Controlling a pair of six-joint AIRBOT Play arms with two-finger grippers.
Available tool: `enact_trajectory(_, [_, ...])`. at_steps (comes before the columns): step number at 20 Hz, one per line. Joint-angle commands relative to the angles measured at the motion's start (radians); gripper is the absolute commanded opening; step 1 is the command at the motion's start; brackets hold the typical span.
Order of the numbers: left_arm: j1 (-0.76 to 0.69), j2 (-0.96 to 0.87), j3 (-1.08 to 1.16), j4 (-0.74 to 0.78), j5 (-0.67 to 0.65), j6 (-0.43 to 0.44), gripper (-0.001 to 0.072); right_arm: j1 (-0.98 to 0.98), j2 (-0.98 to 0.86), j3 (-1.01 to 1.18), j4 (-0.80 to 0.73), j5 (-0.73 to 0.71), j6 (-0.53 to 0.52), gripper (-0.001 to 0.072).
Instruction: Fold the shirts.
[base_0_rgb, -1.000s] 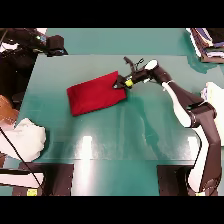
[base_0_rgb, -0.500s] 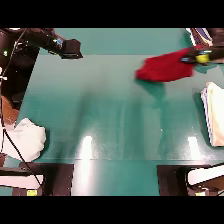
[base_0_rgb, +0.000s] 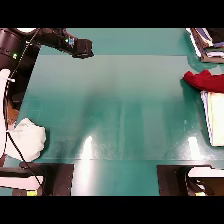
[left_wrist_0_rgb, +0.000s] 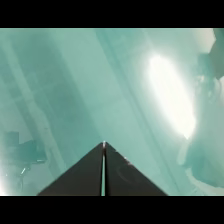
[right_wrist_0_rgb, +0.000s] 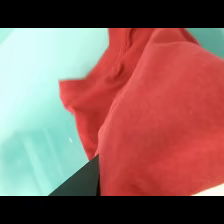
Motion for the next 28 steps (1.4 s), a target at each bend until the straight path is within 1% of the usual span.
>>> enact_trajectory(1, [-0.009,0.000,0.000,0.000,0.012,-0.002,0.0028,-0.059,0.008,0.083,0.059,-0.003,0.002,0.0022])
enact_trajectory(3, [-0.009,0.000,0.000,0.000,0.013,-0.002,0.0028,-0.059,0.016,0.203,0.058,0.013,0.002,0.0022])
enact_trajectory(6, [-0.009,0.000,0.000,0.001,0.013,-0.001,0.0028,-0.062,0.066,0.293,0.036,0.020,0.004,0.0022])
enact_trajectory(7, [-0.009,0.000,0.000,0.001,0.012,-0.001,0.0028,-0.065,0.084,0.300,0.012,0.035,0.012,0.0022])
enact_trajectory(11, [-0.009,0.000,0.000,0.005,0.012,0.000,0.0028,-0.072,0.146,0.280,-0.165,0.132,0.070,0.0022])
enact_trajectory(14, [-0.009,0.000,0.000,0.018,0.007,0.000,0.0028,-0.109,0.241,0.126,-0.225,0.158,0.077,0.0022])
enact_trajectory(17, [-0.009,0.000,0.000,0.020,-0.003,0.027,0.0028,-0.171,0.359,-0.089,-0.313,0.175,0.077,0.0022])
enact_trajectory(20, [-0.009,0.000,0.000,0.020,-0.015,0.027,0.0028,-0.246,0.486,-0.325,-0.391,0.187,0.076,0.0025])
enact_trajectory(21, [-0.009,0.000,0.000,0.020,-0.018,0.027,0.0028,-0.267,0.524,-0.396,-0.431,0.188,0.076,0.0059])
enact_trajectory(22, [-0.009,0.000,0.000,0.020,-0.022,0.027,0.0028,-0.287,0.561,-0.467,-0.481,0.186,0.076,0.0243])
enact_trajectory(23, [-0.009,0.000,0.000,0.020,-0.025,0.030,0.0028,-0.304,0.592,-0.531,-0.533,0.183,0.076,0.0405])
enact_trajectory(24, [-0.009,0.000,0.000,0.019,-0.025,0.043,0.0028,-0.322,0.613,-0.578,-0.576,0.185,0.076,0.0519])
enact_trajectory(25, [-0.009,0.000,0.000,0.019,-0.025,0.052,0.0028,-0.341,0.629,-0.612,-0.593,0.187,0.076,0.0590])
enact_trajectory(26, [-0.009,0.000,0.000,0.019,-0.025,0.052,0.0028,-0.364,0.643,-0.629,-0.598,0.187,0.076,0.0605])
enact_trajectory(28, [-0.009,0.000,0.000,0.019,-0.025,0.052,0.0028,-0.378,0.659,-0.612,-0.595,0.178,0.077,0.0604])
